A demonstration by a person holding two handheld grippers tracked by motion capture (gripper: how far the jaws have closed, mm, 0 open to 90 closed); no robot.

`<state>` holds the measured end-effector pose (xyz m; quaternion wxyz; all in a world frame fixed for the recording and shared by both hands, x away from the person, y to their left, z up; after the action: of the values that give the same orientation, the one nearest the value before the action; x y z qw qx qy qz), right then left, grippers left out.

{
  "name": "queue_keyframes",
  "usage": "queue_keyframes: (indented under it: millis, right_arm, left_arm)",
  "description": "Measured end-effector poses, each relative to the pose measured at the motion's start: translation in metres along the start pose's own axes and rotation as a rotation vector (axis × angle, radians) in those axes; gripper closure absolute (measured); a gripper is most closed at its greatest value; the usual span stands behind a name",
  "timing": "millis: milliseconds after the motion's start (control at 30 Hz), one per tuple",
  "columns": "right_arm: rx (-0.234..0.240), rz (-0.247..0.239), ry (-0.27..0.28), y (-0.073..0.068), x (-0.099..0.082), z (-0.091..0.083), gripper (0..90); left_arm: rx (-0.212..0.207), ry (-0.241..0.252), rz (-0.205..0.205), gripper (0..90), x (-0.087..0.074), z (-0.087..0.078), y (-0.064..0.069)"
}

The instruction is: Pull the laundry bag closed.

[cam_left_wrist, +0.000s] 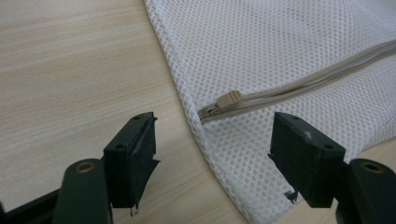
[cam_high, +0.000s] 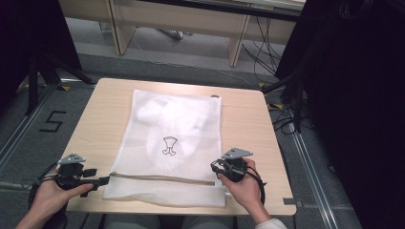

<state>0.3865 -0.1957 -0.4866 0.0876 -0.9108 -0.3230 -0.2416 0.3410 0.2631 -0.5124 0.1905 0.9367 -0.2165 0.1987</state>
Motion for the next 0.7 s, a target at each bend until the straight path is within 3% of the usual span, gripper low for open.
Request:
queue_keyframes:
  millis: [267,300,400,433,467,500,567,633,667,700]
  right_arm:
    - [0.036,-0.028,0.000,-0.009,0.007,0.000,66.1]
    - [0.027,-0.058,0.031,-0.011,0.011,0.003,67.0]
    - [0.048,-0.060,0.024,-0.016,0.014,0.002,67.9]
    - [0.047,-0.085,0.032,-0.017,0.017,0.003,68.4]
    - [0.054,-0.072,0.039,-0.021,0.019,0.004,68.8]
    - [0.043,-0.118,0.064,-0.024,0.024,0.006,69.3]
    - [0.059,-0.130,0.056,-0.029,0.028,0.008,69.5]
    - [0.071,-0.142,0.053,-0.031,0.029,0.008,69.8]
    - [0.076,-0.148,0.049,-0.033,0.031,0.009,70.0]
    - [0.072,-0.154,0.063,-0.034,0.033,0.010,70.1]
  left_arm:
    - [-0.001,-0.007,0.007,31.1,0.000,0.000,0.000]
    - [-0.002,-0.007,0.006,31.1,0.000,0.000,0.000]
    - [-0.003,-0.005,0.004,31.0,0.000,0.000,0.000]
    - [-0.005,-0.002,0.001,31.0,-0.001,0.000,0.000]
    - [-0.006,-0.001,-0.002,31.0,-0.001,0.000,0.000]
    - [-0.006,-0.001,-0.006,31.0,-0.001,0.000,0.000]
    - [-0.007,-0.007,-0.005,31.0,-0.003,-0.001,0.000]
    - [-0.008,0.017,-0.025,31.0,-0.003,0.000,0.001]
    - [-0.003,-0.010,-0.007,31.0,-0.005,-0.002,0.000]
    - [-0.007,0.001,-0.011,31.0,-0.005,-0.002,0.000]
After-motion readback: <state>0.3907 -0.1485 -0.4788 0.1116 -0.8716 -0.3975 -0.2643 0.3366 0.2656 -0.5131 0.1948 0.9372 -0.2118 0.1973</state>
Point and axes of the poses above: each handheld gripper's, and its own axes: z roughly forward along the jaws, x roughly out of its top, y roughly to its right, the point moved 3 cm from there along z, roughly forward along the jaws, and after that the axes turned 15 degrees about -y, right-handed, at the moved point
